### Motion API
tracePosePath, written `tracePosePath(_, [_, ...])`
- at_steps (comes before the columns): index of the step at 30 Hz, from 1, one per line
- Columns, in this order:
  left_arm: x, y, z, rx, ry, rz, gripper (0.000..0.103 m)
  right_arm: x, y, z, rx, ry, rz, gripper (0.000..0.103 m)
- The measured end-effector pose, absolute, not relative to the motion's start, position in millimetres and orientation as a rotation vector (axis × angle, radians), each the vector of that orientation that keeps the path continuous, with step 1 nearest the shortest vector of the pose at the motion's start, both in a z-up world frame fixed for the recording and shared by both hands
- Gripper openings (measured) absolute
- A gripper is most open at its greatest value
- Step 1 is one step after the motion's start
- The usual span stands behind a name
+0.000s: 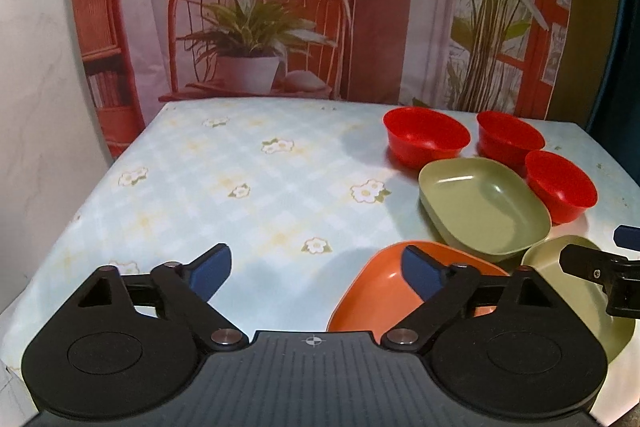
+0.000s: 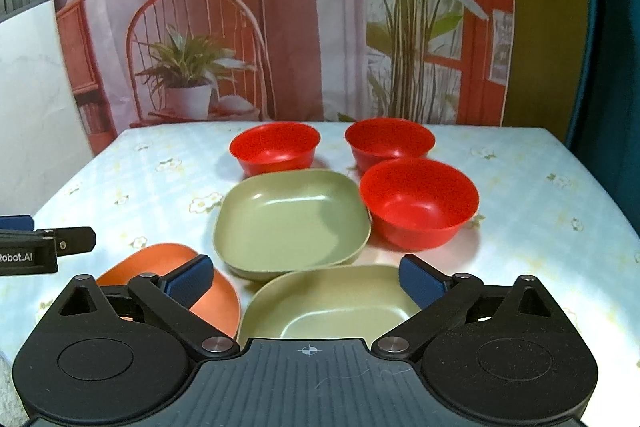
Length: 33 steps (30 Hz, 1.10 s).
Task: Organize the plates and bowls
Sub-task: 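Move the left tool toward the orange plate and open its fingers, then close the left tool's fingers on the orange plate's rim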
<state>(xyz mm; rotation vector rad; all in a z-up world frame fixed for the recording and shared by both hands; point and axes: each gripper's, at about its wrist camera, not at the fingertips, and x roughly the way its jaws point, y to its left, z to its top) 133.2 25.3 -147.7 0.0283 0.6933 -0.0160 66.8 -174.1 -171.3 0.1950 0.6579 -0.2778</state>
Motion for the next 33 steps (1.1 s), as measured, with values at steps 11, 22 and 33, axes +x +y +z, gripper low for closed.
tracePosePath(11, [130,26,-156,0.017,0.728,-0.055,0.066,65,-169,-176,0.190,0.680,-0.261,0.085])
tracePosePath(22, [119,24,-158,0.017,0.740,-0.107,0.044,59,-163,-177,0.200,0.690,-0.240,0.072])
tracePosePath(33, [111,33,-160,-0.035,0.759,-0.098,0.044,52,-161,-179,0.209,0.704,-0.243,0.061])
